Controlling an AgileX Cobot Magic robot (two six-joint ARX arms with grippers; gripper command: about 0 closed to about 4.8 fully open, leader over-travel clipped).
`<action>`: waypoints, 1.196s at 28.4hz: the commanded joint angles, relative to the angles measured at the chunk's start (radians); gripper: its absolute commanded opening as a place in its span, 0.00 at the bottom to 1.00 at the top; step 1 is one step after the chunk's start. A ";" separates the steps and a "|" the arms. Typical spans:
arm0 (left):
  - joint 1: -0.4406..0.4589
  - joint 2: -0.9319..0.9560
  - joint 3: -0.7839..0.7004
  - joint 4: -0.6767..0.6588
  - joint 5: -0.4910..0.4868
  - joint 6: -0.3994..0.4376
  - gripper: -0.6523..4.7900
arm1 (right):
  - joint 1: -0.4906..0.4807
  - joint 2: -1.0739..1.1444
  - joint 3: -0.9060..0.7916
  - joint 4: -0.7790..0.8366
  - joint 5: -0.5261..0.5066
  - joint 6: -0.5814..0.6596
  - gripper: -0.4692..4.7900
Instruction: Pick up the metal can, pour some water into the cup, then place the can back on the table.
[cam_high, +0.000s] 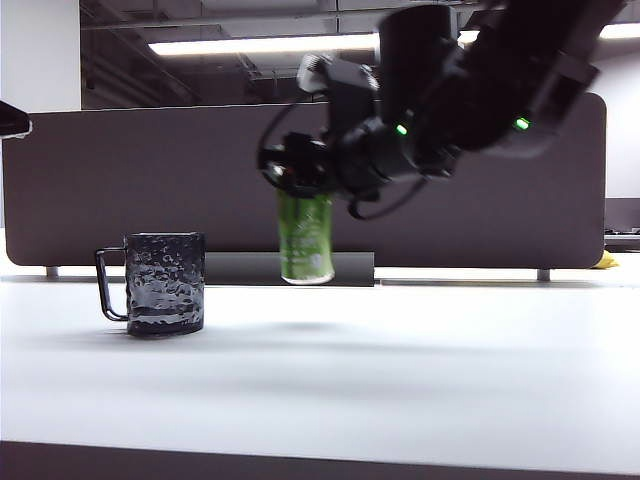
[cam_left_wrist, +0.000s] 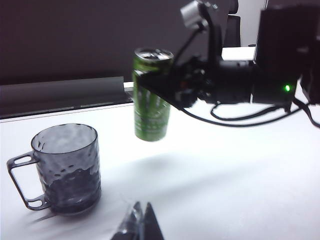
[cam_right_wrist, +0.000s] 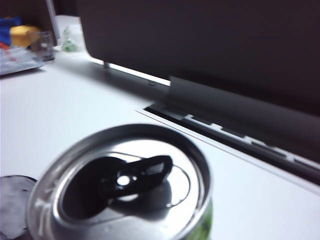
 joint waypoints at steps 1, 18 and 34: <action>0.000 0.001 0.001 0.013 0.000 -0.003 0.11 | 0.024 -0.012 0.066 -0.057 -0.002 -0.089 0.44; 0.148 0.001 0.001 0.013 0.003 -0.003 0.11 | 0.058 -0.011 0.195 -0.201 -0.028 -0.226 0.44; 0.386 0.001 0.001 0.013 0.000 -0.003 0.11 | 0.071 -0.007 0.222 -0.209 -0.070 -0.322 0.44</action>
